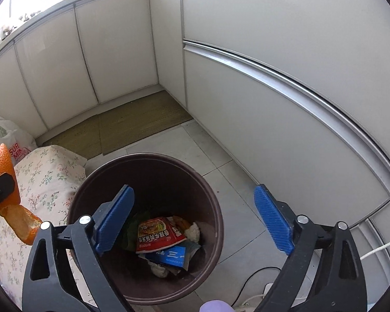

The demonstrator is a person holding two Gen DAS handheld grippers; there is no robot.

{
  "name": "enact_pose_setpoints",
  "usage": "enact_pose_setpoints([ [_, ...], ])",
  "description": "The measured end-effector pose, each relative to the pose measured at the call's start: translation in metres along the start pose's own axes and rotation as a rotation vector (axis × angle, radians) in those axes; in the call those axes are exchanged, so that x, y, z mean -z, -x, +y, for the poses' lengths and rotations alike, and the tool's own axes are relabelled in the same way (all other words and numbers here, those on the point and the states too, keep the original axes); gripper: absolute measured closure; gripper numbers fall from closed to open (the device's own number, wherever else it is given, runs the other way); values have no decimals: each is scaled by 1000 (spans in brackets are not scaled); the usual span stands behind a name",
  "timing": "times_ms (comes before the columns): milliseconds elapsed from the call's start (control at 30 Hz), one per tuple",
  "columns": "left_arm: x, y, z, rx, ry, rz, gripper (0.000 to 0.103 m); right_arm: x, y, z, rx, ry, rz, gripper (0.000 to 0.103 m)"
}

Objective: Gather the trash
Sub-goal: 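Lower the orange peel into the bin with the left tool, then move both tools back over the table toward the bottle and cup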

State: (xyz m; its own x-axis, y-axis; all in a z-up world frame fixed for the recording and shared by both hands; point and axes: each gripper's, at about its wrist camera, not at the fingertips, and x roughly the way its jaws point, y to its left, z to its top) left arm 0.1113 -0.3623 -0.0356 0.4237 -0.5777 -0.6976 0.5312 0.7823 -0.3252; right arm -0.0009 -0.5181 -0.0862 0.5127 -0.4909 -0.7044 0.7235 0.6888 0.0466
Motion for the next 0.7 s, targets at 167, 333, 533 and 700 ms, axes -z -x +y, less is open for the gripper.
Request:
enact_pose_setpoints([
  [167, 2, -16, -17, 13, -22, 26, 79, -3, 2, -29, 71, -77, 1, 7],
  [333, -1, -33, -32, 8, -44, 45, 72, -2, 3, -53, 108, -141, 10, 7],
  [533, -3, -31, -26, -28, -5, 27, 34, -1, 3, -61, 107, -175, 31, 7],
  [700, 11, -22, -1, -96, 35, 61, 33, -1, 4, -45, 82, -151, 35, 7],
])
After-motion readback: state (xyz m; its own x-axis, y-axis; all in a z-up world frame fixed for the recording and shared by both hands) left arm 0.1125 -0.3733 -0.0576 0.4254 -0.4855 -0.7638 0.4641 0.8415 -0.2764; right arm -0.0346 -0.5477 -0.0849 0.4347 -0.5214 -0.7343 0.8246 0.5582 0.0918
